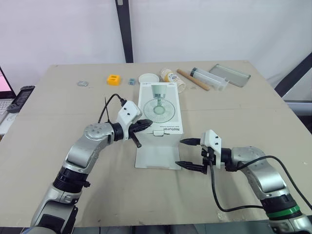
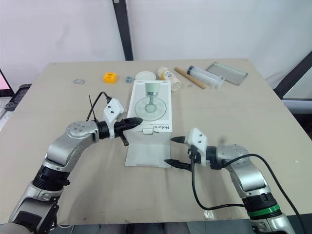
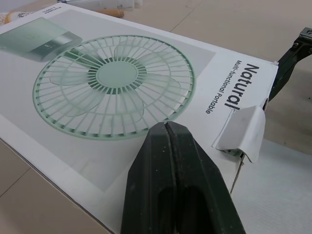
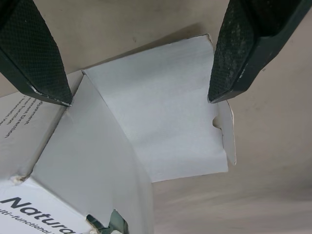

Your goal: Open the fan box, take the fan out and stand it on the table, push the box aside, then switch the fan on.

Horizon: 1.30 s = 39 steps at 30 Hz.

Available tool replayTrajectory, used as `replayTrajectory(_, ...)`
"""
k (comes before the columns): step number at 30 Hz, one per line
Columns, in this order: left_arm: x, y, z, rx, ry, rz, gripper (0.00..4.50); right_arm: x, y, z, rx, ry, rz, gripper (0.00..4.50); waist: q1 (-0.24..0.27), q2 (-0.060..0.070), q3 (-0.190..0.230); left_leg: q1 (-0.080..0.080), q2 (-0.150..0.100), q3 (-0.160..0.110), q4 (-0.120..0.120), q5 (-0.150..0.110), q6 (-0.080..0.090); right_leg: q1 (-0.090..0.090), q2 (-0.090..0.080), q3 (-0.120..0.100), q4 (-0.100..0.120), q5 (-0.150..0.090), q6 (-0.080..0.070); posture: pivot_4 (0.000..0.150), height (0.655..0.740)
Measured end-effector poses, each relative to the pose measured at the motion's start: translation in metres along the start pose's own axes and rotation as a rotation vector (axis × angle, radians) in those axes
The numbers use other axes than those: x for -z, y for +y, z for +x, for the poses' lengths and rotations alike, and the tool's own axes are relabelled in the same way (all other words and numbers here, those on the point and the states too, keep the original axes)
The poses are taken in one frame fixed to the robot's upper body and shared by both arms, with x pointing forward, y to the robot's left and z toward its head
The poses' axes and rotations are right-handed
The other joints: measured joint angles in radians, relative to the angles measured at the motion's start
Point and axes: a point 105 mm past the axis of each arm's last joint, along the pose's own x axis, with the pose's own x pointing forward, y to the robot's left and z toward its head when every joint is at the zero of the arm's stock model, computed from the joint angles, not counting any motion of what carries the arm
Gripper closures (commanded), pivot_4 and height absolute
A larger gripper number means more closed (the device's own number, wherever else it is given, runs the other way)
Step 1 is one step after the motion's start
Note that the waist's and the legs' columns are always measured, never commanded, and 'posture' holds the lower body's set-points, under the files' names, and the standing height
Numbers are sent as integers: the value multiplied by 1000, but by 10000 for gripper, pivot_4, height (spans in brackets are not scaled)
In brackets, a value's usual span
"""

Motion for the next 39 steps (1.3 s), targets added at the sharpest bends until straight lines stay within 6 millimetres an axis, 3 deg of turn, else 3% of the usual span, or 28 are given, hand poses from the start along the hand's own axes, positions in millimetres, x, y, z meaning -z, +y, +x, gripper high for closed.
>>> replayTrajectory(39,0,-1,0,-4,1,0,44518,5,-2,1,21,30,9,0,-1,0,0,0,0,0,0,0,0,0,0,0,0,0,0,1500,7400)
